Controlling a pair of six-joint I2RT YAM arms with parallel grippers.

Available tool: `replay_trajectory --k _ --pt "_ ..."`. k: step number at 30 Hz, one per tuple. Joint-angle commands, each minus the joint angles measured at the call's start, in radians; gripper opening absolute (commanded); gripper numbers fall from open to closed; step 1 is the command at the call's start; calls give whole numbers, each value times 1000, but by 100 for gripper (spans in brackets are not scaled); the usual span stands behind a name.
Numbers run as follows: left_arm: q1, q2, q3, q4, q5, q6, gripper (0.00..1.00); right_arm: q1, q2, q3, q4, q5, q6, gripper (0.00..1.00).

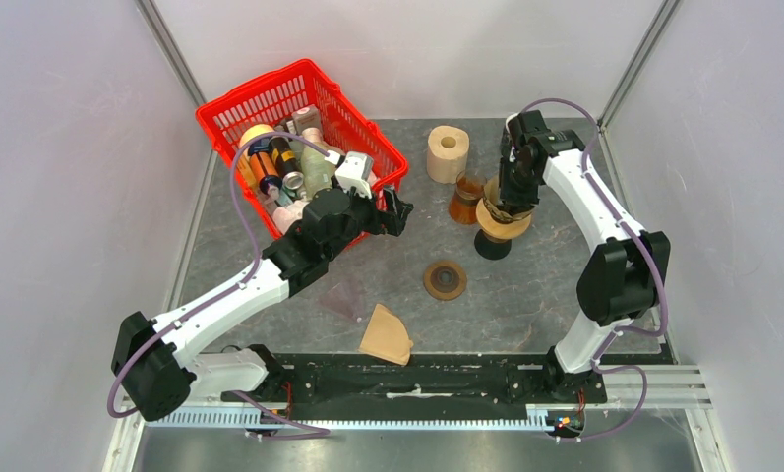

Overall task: Place the coffee filter in the dripper
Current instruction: Place the coffee filter in the coffee dripper.

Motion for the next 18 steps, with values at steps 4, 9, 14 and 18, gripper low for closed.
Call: replay_trajectory --k 4,9,14,18 --pt "3 -4 1 32 -20 2 93 8 -10 6 -11 4 -12 46" --pt "4 -1 2 32 -20 3 93 10 -8 12 -15 6 -10 50" --pt "4 -2 2 32 -21 5 93 11 -7 14 -15 6 -10 42" --pt "3 -3 2 32 -21 6 93 12 -5 13 -15 6 -2 28"
